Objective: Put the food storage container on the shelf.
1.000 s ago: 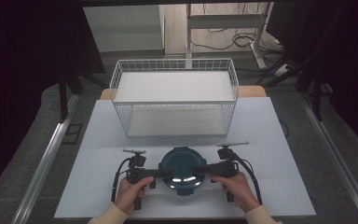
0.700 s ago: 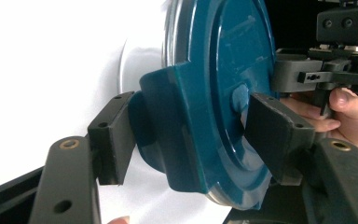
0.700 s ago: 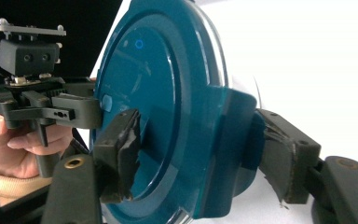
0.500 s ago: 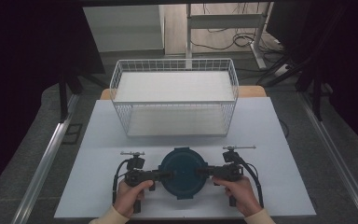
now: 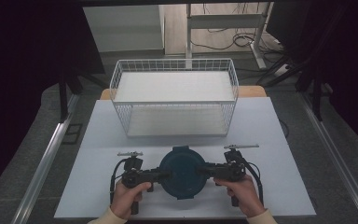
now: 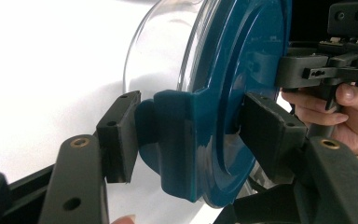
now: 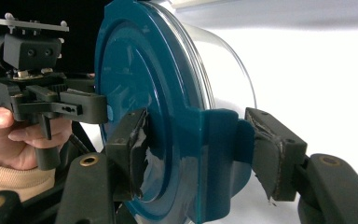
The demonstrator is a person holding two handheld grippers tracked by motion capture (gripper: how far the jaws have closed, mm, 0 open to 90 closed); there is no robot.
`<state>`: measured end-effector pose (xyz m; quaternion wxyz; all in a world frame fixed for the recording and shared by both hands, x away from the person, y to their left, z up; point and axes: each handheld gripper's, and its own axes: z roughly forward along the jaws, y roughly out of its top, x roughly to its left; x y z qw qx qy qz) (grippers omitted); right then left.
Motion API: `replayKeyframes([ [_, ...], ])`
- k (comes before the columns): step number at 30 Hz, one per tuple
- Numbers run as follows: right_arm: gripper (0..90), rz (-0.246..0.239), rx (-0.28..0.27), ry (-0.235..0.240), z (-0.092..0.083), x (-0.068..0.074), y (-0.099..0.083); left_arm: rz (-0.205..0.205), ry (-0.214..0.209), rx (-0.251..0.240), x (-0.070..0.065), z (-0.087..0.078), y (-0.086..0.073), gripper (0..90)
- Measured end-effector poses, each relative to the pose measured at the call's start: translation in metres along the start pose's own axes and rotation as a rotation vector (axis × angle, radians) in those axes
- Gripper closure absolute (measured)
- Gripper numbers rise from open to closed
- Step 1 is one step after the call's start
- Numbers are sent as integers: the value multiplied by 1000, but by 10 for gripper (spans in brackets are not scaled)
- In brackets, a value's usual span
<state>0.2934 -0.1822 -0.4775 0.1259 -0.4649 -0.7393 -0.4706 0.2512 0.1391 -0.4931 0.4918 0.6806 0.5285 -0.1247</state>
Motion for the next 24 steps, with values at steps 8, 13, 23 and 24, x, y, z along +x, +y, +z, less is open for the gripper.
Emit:
replayKeyframes([
  [8, 414, -41, -18, 15, -5, 9, 3, 43, 9, -15, -9, -10, 4, 401],
  [13, 416, -60, -26, 21, -7, 12, 13, 60, 17, -28, -12, -14, 14, 401],
  [23, 421, -74, -52, 36, -11, 14, 30, 105, 20, -39, -19, -21, 38, 406],
  [24, 421, -79, -58, 37, -12, 15, 32, 114, 21, -39, -21, -22, 41, 406],
])
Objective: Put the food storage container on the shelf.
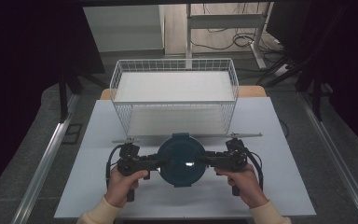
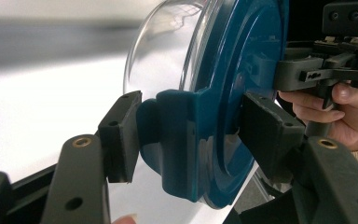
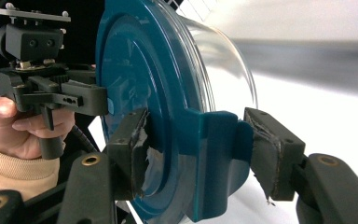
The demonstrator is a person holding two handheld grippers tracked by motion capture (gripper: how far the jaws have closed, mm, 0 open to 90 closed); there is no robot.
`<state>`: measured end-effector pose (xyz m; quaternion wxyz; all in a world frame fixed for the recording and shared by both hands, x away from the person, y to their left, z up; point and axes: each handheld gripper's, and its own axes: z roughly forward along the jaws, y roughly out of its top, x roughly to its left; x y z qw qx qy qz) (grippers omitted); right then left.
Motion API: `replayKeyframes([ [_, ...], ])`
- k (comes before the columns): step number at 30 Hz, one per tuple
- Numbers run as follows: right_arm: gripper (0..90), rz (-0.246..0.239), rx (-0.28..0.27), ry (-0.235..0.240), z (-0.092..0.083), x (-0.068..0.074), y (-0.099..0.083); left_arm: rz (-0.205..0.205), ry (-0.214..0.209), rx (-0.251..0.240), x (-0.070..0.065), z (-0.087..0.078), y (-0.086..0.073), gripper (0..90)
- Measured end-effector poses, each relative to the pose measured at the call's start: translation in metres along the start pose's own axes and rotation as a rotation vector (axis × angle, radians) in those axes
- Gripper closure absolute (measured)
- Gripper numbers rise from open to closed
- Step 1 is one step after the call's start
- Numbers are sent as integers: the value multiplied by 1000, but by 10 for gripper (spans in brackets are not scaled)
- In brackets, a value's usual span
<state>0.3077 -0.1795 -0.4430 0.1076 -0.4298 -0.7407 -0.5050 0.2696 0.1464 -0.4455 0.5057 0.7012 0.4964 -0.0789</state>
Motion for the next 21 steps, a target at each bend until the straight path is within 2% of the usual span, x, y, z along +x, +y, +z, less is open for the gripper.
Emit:
replayKeyframes([
  [8, 422, -46, -34, 2, -8, 17, 28, 46, 7, -42, -12, -18, 27, 406],
  [13, 423, -84, -49, -6, -12, 28, 48, 51, 1, -67, -17, -26, 42, 406],
  [21, 423, -96, -59, -7, -13, 32, 67, 57, 1, -75, -17, -31, 60, 406],
])
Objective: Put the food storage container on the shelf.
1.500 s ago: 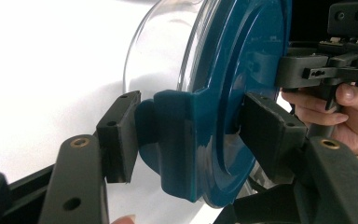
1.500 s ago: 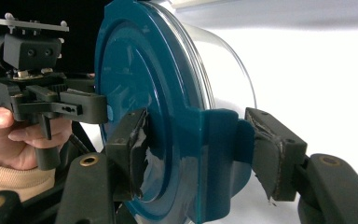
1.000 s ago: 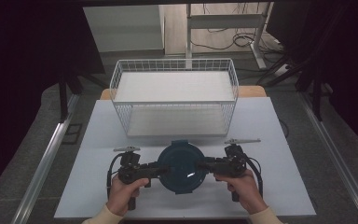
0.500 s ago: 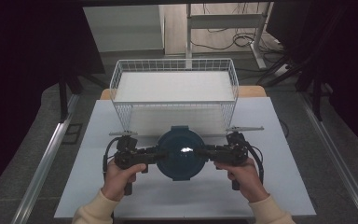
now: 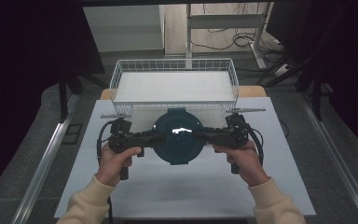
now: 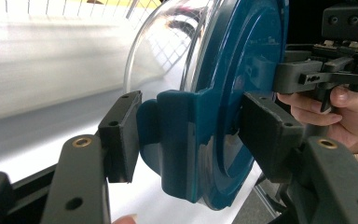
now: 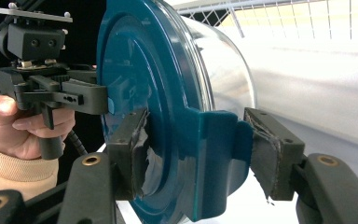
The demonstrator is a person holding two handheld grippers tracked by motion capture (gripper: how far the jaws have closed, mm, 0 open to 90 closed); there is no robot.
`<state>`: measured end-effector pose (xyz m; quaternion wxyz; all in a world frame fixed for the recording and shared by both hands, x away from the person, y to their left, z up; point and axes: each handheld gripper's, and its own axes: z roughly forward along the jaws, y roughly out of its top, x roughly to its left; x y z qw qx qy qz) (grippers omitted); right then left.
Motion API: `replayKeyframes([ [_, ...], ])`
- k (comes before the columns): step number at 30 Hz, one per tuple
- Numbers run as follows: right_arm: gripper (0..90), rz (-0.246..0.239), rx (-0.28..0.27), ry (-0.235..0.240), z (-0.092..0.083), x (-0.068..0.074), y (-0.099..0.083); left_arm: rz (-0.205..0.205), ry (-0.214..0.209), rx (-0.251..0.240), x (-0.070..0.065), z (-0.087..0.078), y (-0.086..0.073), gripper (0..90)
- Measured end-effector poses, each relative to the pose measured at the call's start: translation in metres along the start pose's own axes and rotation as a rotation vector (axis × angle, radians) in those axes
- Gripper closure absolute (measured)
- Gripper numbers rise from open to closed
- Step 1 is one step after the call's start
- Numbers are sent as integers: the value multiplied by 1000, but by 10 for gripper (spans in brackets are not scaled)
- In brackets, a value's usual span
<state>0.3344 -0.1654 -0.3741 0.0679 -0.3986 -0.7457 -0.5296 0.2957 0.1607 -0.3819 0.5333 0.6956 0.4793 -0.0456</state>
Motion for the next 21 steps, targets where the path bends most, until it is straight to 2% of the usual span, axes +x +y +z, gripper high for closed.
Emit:
replayKeyframes([
  [2, 423, -2, -2, 0, 0, 0, 2, -1, 0, -2, 0, 0, 3, 406],
  [12, 424, -18, -25, 3, -2, 6, 33, 27, 2, -22, -5, -9, 36, 408],
  [15, 424, -24, -39, 3, -3, 6, 45, 34, 2, -26, -4, -11, 48, 408],
  [21, 425, -21, -53, 6, -1, 4, 58, 48, 6, -32, -3, -12, 64, 408],
])
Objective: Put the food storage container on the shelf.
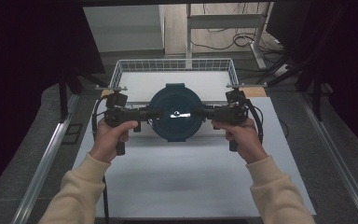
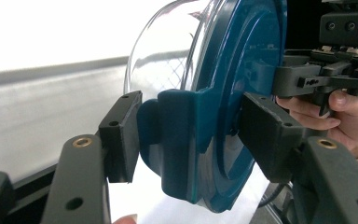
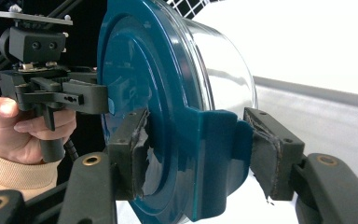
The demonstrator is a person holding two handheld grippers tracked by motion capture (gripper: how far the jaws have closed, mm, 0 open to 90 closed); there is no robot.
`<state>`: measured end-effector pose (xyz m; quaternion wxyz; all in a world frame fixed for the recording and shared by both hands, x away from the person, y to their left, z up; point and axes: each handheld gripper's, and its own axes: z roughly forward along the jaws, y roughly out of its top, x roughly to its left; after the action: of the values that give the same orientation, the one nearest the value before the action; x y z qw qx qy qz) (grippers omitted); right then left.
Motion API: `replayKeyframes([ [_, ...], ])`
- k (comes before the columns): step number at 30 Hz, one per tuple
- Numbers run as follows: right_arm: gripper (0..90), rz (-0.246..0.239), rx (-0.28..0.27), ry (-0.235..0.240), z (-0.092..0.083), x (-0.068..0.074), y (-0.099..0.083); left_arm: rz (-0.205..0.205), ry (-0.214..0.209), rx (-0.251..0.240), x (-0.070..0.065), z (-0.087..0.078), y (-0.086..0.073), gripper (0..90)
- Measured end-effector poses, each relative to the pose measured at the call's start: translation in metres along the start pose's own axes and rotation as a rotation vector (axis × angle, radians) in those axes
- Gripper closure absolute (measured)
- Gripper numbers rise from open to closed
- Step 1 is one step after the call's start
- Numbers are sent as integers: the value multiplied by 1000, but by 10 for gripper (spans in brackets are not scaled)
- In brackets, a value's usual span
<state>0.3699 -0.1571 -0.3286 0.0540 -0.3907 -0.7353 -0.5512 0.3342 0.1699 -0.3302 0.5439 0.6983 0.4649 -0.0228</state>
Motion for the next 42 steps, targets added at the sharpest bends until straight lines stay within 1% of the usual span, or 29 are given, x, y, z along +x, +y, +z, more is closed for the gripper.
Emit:
replayKeyframes([
  [3, 426, -2, -9, 4, 0, -1, 9, 1, 3, -12, -1, -1, 10, 409],
  [6, 428, 3, -13, 11, 0, -1, 17, 7, 5, -19, -1, -3, 17, 410],
  [9, 429, -4, -16, 15, 0, -2, 24, 19, 6, -23, -1, -4, 23, 411],
  [11, 429, -9, -15, 16, 1, -2, 26, 19, 7, -26, -1, -4, 24, 411],
  [16, 429, -12, -18, 12, 4, -4, 33, 16, 3, -26, 4, -3, 31, 411],
  [20, 429, -13, -17, 8, 6, -4, 42, 12, -4, -21, 8, -3, 41, 411],
  [22, 429, -16, -10, 4, 8, -4, 47, 13, -8, -13, 11, -3, 46, 411],
  [23, 430, -9, 2, 1, 9, -4, 53, 15, -9, -11, 12, -3, 49, 411],
  [25, 430, -6, 7, 1, 10, -4, 55, 13, -10, -10, 14, -3, 53, 411],
  [27, 429, -10, 14, -4, 12, -7, 64, 4, -16, -12, 17, -1, 57, 411],
  [32, 430, 1, 23, -15, 16, -11, 74, -7, -30, -16, 28, 4, 68, 411],
  [34, 430, 4, 24, -16, 19, -14, 79, -18, -33, -23, 31, 6, 71, 411],
  [35, 429, -2, 35, -22, 20, -17, 83, -27, -41, -17, 35, 9, 73, 411],
  [36, 429, -2, 35, -22, 20, -17, 83, -27, -41, -17, 35, 9, 73, 410],
  [37, 429, -5, 45, -30, 21, -19, 86, -35, -45, -16, 37, 11, 73, 410],
  [40, 429, -2, 45, -34, 22, -22, 88, -52, -51, -19, 42, 16, 75, 410],
  [41, 429, 11, 47, -35, 24, -26, 89, -58, -50, -18, 44, 19, 77, 410],
  [42, 429, 11, 47, -35, 24, -26, 89, -58, -50, -18, 44, 19, 77, 410],
])
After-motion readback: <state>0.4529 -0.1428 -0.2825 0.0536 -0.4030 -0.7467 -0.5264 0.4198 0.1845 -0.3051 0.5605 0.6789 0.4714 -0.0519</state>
